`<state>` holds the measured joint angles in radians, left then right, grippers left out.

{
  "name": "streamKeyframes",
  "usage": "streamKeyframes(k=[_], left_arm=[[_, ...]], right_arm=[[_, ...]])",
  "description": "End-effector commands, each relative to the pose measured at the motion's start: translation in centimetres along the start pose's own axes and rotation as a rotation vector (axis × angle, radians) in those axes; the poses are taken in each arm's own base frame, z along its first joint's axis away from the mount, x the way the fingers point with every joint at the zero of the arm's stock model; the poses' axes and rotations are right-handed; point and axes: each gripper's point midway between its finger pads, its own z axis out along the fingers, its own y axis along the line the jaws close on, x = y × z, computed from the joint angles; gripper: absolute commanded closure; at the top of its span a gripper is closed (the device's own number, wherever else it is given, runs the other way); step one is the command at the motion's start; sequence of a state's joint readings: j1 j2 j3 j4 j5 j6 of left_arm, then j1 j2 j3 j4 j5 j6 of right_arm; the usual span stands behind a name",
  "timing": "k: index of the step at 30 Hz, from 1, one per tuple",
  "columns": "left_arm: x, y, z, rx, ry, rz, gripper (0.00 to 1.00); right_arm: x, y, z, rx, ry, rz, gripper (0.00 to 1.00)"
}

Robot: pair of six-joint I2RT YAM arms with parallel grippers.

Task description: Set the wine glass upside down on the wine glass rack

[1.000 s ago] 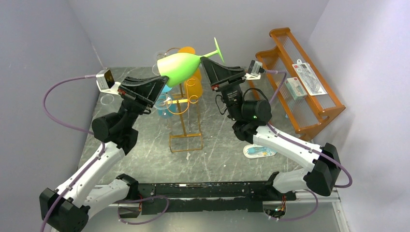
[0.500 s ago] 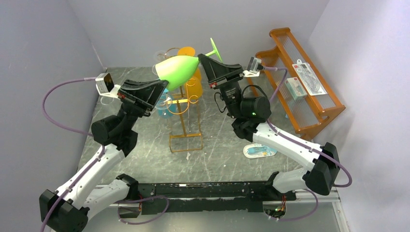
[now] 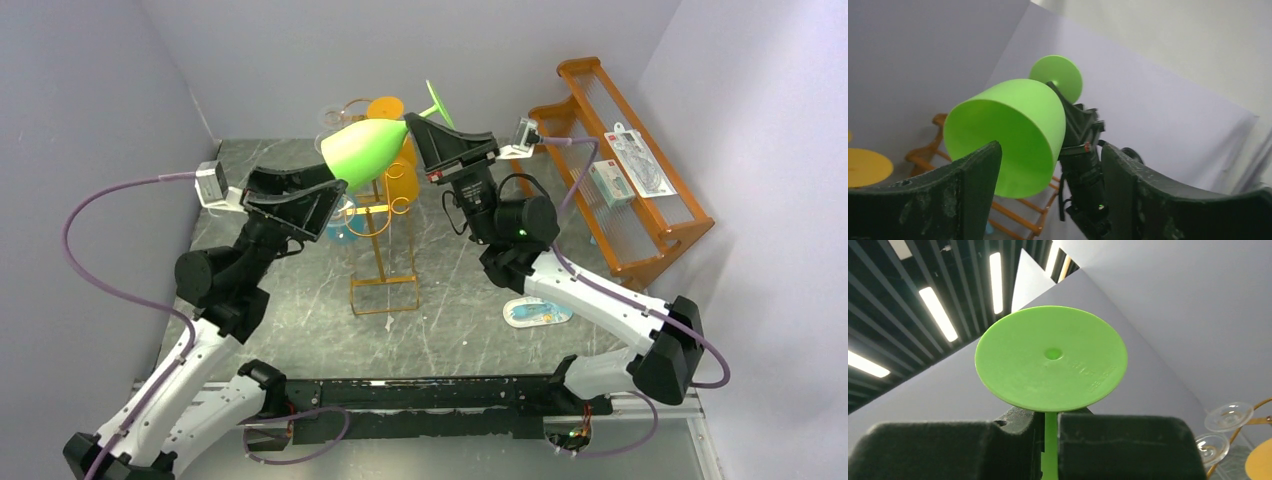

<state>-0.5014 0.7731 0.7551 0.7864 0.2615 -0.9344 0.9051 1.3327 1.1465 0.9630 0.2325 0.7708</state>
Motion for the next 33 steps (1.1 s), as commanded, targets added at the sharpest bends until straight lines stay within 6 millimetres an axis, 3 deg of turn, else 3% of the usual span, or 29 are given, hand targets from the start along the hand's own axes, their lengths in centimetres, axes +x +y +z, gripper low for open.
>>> streamKeyframes(k=[1,5,11,17,27,30,33], left_arm=[[-0.7,1.5,0.3,-0.135,0.043,0.131,0.21],[-0.9,3.0,0.4,-0.261,0.127,0.242,0.17],[-2.5,3.8,0.0,-0.37,0.171,0.371,0.16],[-3.6,4.8,-1.0,-0.466,0.176,0.436,0.16],[-4.0,6.3,-1.9,-0.562,0.179,0.462,0.18],[-4.9,6.3,-2.6,-0.577,0.133,0.483,0.18],[-5.4,6.4,-3.2,-0.589,0.098,0.505,0.18]], right_arm=[[-3.3,1.8,0.6,-0.012,-0.084,-0.115,1.0],[-4.5,1.5,1.5,0.007,-0.106,-0.277,1.0],[-7.4,0.9,2.6,0.053,-0.132,-0.516,1.0],[-9.2,-3.2,4.1,0.284,-0.092,-0.836,1.0],[-12.3,-8.7,0.5,0.568,0.046,-1.08,1.0],[-11.9,-10.6,-1.8,0.628,0.117,-1.124,1.0],[-9.8,-12.5,-3.2,0.62,0.256,-1.175,1.0]])
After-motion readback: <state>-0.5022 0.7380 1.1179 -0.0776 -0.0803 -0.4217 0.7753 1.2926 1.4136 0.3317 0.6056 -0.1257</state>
